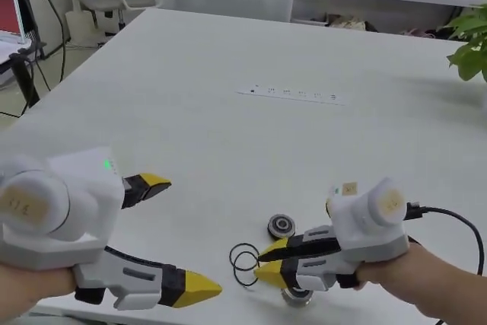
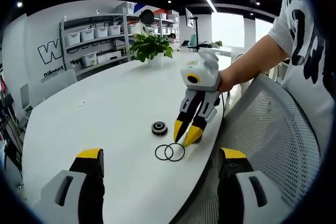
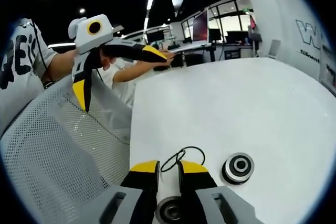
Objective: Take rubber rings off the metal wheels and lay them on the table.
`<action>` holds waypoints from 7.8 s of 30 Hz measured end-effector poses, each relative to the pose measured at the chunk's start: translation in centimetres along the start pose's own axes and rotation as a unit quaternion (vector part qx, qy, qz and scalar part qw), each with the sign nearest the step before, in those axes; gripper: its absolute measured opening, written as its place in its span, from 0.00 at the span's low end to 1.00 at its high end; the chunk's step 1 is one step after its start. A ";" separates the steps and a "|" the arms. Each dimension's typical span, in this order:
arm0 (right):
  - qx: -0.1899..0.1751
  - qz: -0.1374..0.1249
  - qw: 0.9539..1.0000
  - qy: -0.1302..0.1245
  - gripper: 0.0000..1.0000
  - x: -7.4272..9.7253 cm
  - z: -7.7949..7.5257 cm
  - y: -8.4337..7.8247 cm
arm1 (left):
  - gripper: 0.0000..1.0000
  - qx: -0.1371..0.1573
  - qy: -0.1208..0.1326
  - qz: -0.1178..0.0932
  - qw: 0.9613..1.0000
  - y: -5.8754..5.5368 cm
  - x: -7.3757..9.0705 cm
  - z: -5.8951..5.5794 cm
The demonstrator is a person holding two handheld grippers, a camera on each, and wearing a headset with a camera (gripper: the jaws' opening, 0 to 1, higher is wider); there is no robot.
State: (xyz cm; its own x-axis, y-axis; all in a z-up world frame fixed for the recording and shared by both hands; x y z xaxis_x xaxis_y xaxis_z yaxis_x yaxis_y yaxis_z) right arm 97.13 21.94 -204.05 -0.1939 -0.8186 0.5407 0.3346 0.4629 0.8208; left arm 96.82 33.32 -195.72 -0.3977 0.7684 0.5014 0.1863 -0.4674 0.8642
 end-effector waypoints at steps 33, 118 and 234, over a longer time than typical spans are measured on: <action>-0.023 -0.079 0.993 -0.082 0.23 4.4 -3.0 1.5 | 0.79 -0.005 -0.025 0.008 1.000 0.9 -0.9 0.2; -0.075 -0.078 0.983 -0.148 0.29 6.4 -6.2 -3.1 | 0.39 -0.001 -0.122 0.076 0.990 0.8 -15.0 1.0; -0.021 0.002 0.983 -0.181 0.16 2.4 -7.7 -3.2 | 0.08 -0.025 -0.074 0.081 0.994 -0.4 -17.8 1.0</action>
State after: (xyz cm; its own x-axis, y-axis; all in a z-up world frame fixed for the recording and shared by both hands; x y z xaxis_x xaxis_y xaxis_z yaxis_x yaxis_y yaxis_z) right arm 102.71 15.88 -206.77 -0.5047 -0.6391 0.5804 0.3721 0.4457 0.8142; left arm 104.72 20.30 -204.93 -0.2286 0.7357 0.6376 0.1913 -0.6082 0.7704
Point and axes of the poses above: the centre of the closed fingertips' face, and the gripper's own axes: x roughly backward along the fingers, z roughly to its left, y roughly out of its top, the point moved 3 cm from there along x, roughly backward along the fingers, and after that the axes turned 2 degrees about x, right-handed, at the moved point
